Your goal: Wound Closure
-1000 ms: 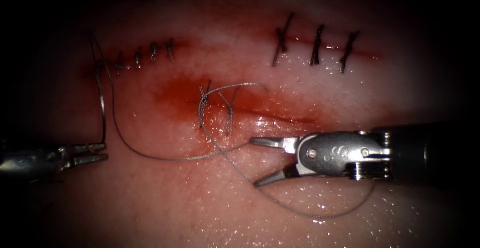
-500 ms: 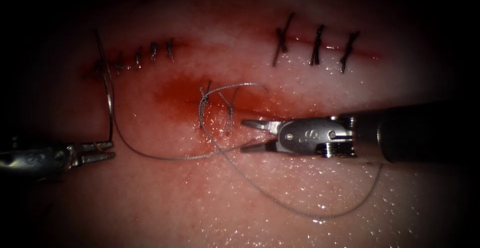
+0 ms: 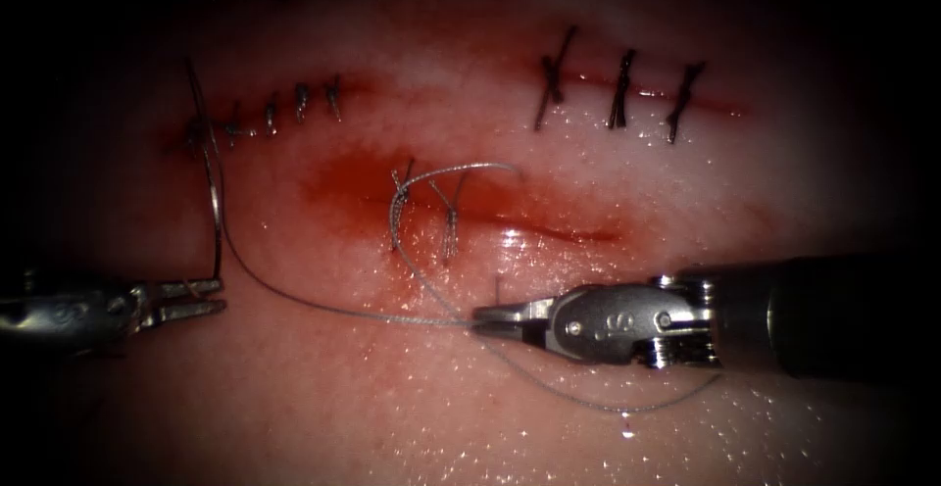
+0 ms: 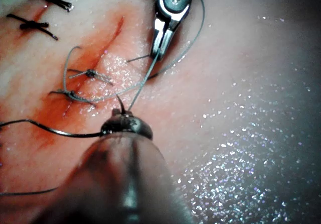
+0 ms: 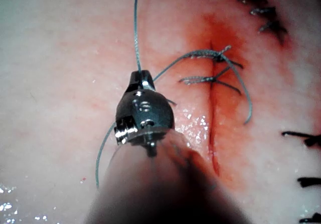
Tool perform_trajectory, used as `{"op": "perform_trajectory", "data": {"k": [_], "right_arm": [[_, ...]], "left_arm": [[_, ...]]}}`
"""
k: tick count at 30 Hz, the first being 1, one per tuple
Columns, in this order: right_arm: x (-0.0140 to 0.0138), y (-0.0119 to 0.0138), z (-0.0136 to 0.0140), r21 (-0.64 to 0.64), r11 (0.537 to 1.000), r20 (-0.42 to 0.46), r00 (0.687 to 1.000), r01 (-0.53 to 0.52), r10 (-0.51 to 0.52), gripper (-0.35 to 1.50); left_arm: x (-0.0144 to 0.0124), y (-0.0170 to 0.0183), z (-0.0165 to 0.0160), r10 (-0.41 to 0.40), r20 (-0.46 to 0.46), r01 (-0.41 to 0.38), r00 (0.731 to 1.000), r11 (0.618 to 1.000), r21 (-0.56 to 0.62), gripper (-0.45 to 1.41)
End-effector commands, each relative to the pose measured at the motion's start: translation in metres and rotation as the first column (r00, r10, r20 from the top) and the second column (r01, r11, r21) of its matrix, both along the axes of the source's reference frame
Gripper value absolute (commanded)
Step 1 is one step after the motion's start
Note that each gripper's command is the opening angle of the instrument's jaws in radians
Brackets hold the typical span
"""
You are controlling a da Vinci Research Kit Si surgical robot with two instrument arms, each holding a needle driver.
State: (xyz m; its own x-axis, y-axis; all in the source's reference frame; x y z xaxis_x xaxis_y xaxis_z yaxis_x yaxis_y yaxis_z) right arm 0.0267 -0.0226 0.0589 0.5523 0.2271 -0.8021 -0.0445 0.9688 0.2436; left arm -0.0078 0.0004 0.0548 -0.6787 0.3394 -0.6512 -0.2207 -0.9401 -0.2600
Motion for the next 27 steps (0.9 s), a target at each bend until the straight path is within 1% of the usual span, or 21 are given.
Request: {"op": "perform_trajectory", "data": {"k": [1, 5, 6, 7, 11, 14, 15, 16, 17, 18, 19, 20, 21, 27], "right_arm": [[0.0018, -0.0024, -0.0018, 0.041, 0.999, -0.024, 1.000, 0.012, -0.011, -0.35], [0.0040, -0.0044, -0.0049, 0.096, 0.995, -0.075, 0.997, 0.029, -0.022, -0.35], [0.0052, -0.0051, -0.0060, 0.100, 0.994, -0.085, 0.996, 0.040, -0.031, -0.35], [0.0052, -0.0051, -0.0060, 0.100, 0.994, -0.085, 0.996, 0.040, -0.031, -0.35], [0.0067, -0.0059, -0.0072, 0.117, 0.991, -0.110, 0.992, 0.067, -0.054, -0.35], [0.0070, -0.0053, -0.0069, 0.124, 0.989, -0.131, 0.990, 0.078, -0.062, -0.35], [0.0067, -0.0043, -0.0064, 0.103, 0.994, -0.130, 0.991, 0.030, -0.016, 0.21], [0.0067, -0.0043, -0.0064, 0.103, 0.994, -0.130, 0.991, 0.030, -0.016, 0.21], [0.0064, -0.0035, -0.0060, 0.092, 0.996, -0.120, 0.992, -0.015, 0.026, 0.66], [0.0060, -0.0029, -0.0057, 0.074, 0.997, -0.113, 0.993, -0.035, 0.043, 0.91], [0.0056, -0.0022, -0.0055, 0.065, 0.996, -0.108, 0.992, -0.053, 0.060, 1.06], [0.0050, -0.0014, -0.0052, 0.044, 0.996, -0.107, 0.991, -0.072, 0.076, 1.15], [0.0044, -0.0008, -0.0050, 0.032, 0.996, -0.109, 0.991, -0.079, 0.082, 1.17], [0.0007, 0.0021, -0.0040, -0.032, 0.993, -0.099, 0.989, -0.109, 0.106, 1.17]], "left_arm": [[-0.0005, -0.0007, 0.0005, 0.001, -0.001, -0.001, 1.000, 1.000, 0.002, -0.45], [-0.0005, -0.0008, 0.0004, 0.000, -0.002, 0.000, 1.000, 1.000, 0.002, -0.45], [-0.0006, -0.0008, 0.0004, -0.001, -0.002, 0.001, 1.000, 1.000, 0.002, -0.45], [-0.0006, -0.0008, 0.0004, -0.001, -0.002, 0.001, 1.000, 1.000, 0.002, -0.45], [-0.0006, -0.0009, 0.0004, -0.001, -0.003, 0.001, 1.000, 1.000, 0.002, -0.45], [-0.0006, -0.0009, 0.0004, -0.002, -0.003, 0.002, 1.000, 1.000, 0.002, -0.45], [-0.0006, -0.0009, 0.0004, -0.002, -0.003, 0.002, 1.000, 1.000, 0.002, -0.45], [-0.0006, -0.0009, 0.0004, -0.002, -0.003, 0.002, 1.000, 1.000, 0.002, -0.45], [-0.0006, -0.0009, 0.0004, -0.002, -0.003, 0.002, 1.000, 1.000, 0.002, -0.45], [-0.0006, -0.0009, 0.0004, -0.002, -0.003, 0.002, 1.000, 1.000, 0.002, -0.45], [-0.0006, -0.0009, 0.0004, -0.002, -0.003, 0.002, 1.000, 1.000, 0.002, -0.45], [-0.0006, -0.0009, 0.0004, -0.002, -0.004, 0.002, 1.000, 1.000, 0.002, -0.45], [-0.0006, -0.0009, 0.0004, -0.002, -0.004, 0.002, 1.000, 1.000, 0.002, -0.45], [-0.0006, -0.0009, 0.0006, -0.002, -0.004, 0.002, 1.000, 1.000, 0.000, -0.45]]}}
